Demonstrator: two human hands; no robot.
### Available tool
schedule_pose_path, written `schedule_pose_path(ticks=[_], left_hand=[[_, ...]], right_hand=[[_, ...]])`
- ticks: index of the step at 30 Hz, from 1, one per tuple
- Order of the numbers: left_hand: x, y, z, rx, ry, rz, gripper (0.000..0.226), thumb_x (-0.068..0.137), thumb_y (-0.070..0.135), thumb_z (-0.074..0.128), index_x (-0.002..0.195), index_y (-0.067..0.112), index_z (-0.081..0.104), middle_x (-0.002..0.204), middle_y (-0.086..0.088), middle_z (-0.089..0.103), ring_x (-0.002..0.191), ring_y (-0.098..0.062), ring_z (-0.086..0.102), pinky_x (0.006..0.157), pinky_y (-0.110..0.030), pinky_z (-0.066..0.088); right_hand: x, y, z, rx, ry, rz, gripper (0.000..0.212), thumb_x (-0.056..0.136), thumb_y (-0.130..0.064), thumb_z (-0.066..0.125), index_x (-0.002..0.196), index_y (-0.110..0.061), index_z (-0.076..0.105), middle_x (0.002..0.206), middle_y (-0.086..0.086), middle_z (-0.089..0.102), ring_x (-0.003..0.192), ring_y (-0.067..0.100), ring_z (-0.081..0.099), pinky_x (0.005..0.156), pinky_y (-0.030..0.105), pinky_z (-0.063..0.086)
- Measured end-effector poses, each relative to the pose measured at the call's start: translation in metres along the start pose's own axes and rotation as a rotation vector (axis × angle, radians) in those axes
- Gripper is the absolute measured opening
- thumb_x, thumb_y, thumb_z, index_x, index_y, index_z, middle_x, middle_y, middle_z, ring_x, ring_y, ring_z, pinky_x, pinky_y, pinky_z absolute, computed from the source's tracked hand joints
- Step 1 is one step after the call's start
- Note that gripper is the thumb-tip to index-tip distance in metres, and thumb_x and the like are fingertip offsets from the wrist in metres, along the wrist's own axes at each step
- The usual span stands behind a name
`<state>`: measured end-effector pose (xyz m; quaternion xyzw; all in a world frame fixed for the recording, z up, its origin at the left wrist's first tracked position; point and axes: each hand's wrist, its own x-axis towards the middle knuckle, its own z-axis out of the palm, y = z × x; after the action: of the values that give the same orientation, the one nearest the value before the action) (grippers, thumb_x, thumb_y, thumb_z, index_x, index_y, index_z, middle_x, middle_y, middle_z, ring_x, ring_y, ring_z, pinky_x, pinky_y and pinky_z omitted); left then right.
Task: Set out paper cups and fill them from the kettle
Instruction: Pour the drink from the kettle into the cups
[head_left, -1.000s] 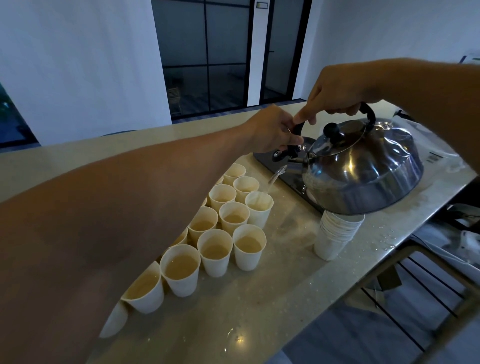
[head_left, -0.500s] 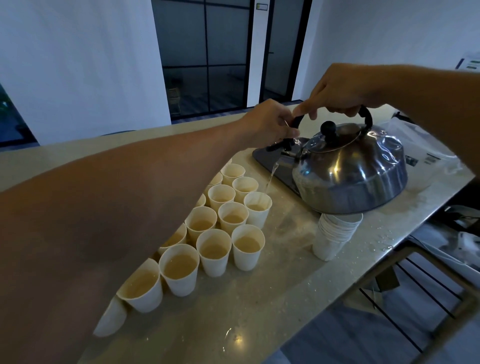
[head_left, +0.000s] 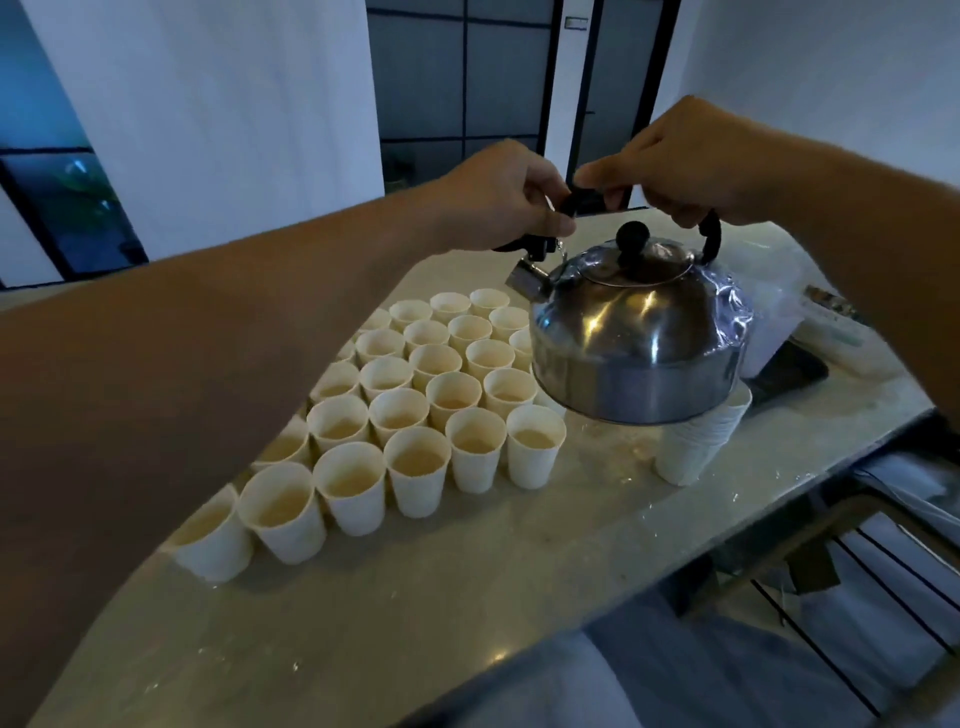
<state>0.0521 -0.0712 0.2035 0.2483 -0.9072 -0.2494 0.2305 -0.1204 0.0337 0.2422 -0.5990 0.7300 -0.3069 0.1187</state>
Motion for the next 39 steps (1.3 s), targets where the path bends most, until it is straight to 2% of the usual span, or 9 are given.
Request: schedule_pose_path(ticks=[6,9,12,17,23,29,32,35,39], left_hand=[[-0.097,0.018,-0.021,0.113,-0.048,-0.019,0.012,0.085,0.040,0.074,0.094,0.033,0.071,0.082,0.010,0.069,0.077,-0.006,0.064,0.073,-0.026,0.050],[-0.142,0.021,-0.023,0.175,-0.088,-0.065,0.016,0.084,0.040,0.075,0.097,0.031,0.072,0.077,0.012,0.069,0.070,0.001,0.063,0.065,-0.020,0.045],[-0.179,0.015,-0.018,0.233,-0.157,-0.143,0.020,0.081,0.040,0.078,0.097,0.028,0.072,0.078,0.009,0.072,0.069,-0.004,0.066,0.065,-0.023,0.048],[-0.221,-0.001,0.001,0.323,-0.293,-0.252,0.016,0.078,0.039,0.080,0.086,0.029,0.070,0.071,0.008,0.071,0.064,-0.004,0.065,0.060,-0.024,0.041],[-0.243,-0.018,0.019,0.345,-0.350,-0.338,0.016,0.078,0.036,0.081,0.087,0.029,0.070,0.070,0.010,0.071,0.064,-0.004,0.066,0.059,-0.023,0.041],[-0.250,-0.029,0.025,0.329,-0.359,-0.373,0.015,0.078,0.032,0.082,0.081,0.030,0.068,0.066,0.010,0.069,0.064,-0.004,0.065,0.060,-0.024,0.041],[-0.251,-0.035,0.024,0.321,-0.379,-0.405,0.015,0.078,0.032,0.082,0.083,0.029,0.069,0.072,0.008,0.070,0.068,-0.006,0.065,0.062,-0.025,0.042],[-0.254,-0.042,0.021,0.310,-0.386,-0.427,0.017,0.076,0.033,0.083,0.082,0.028,0.068,0.075,0.007,0.068,0.071,-0.008,0.062,0.061,-0.026,0.042],[-0.269,-0.045,0.013,0.290,-0.357,-0.463,0.018,0.073,0.035,0.084,0.077,0.031,0.067,0.074,0.011,0.062,0.072,-0.006,0.058,0.059,-0.024,0.038]], right_hand=[[-0.060,-0.028,0.040,0.183,-0.076,-0.070,0.051,0.070,-0.059,0.076,0.076,-0.009,0.073,0.045,-0.001,0.041,0.040,0.015,0.030,0.043,0.024,0.029],[-0.092,-0.040,0.066,0.189,-0.120,-0.107,0.051,0.069,-0.063,0.073,0.075,-0.012,0.074,0.045,-0.002,0.043,0.041,0.015,0.034,0.045,0.026,0.035],[-0.120,-0.046,0.100,0.158,-0.143,-0.148,0.049,0.069,-0.065,0.073,0.072,-0.016,0.075,0.049,0.001,0.047,0.046,0.020,0.039,0.048,0.029,0.038],[-0.148,-0.041,0.155,0.183,-0.216,-0.183,0.043,0.071,-0.060,0.076,0.069,-0.017,0.076,0.052,0.004,0.047,0.044,0.013,0.038,0.045,0.024,0.035],[-0.158,-0.031,0.196,0.277,-0.238,-0.172,0.036,0.071,-0.054,0.082,0.064,-0.019,0.075,0.049,-0.001,0.046,0.046,0.009,0.036,0.045,0.023,0.029],[-0.158,-0.027,0.217,0.335,-0.255,-0.182,0.035,0.072,-0.052,0.081,0.070,-0.017,0.077,0.068,0.021,0.062,0.055,0.014,0.045,0.055,0.031,0.035],[-0.158,-0.027,0.225,0.319,-0.264,-0.169,0.035,0.073,-0.053,0.080,0.074,-0.018,0.078,0.068,0.014,0.066,0.053,0.010,0.046,0.053,0.027,0.036],[-0.157,-0.028,0.232,0.341,-0.284,-0.182,0.031,0.074,-0.049,0.080,0.067,-0.018,0.076,0.055,0.006,0.059,0.049,0.007,0.042,0.050,0.025,0.033],[-0.155,-0.038,0.244,0.364,-0.346,-0.207,0.047,0.075,-0.053,0.077,0.074,-0.007,0.075,0.064,0.018,0.060,0.053,0.014,0.043,0.052,0.028,0.033]])
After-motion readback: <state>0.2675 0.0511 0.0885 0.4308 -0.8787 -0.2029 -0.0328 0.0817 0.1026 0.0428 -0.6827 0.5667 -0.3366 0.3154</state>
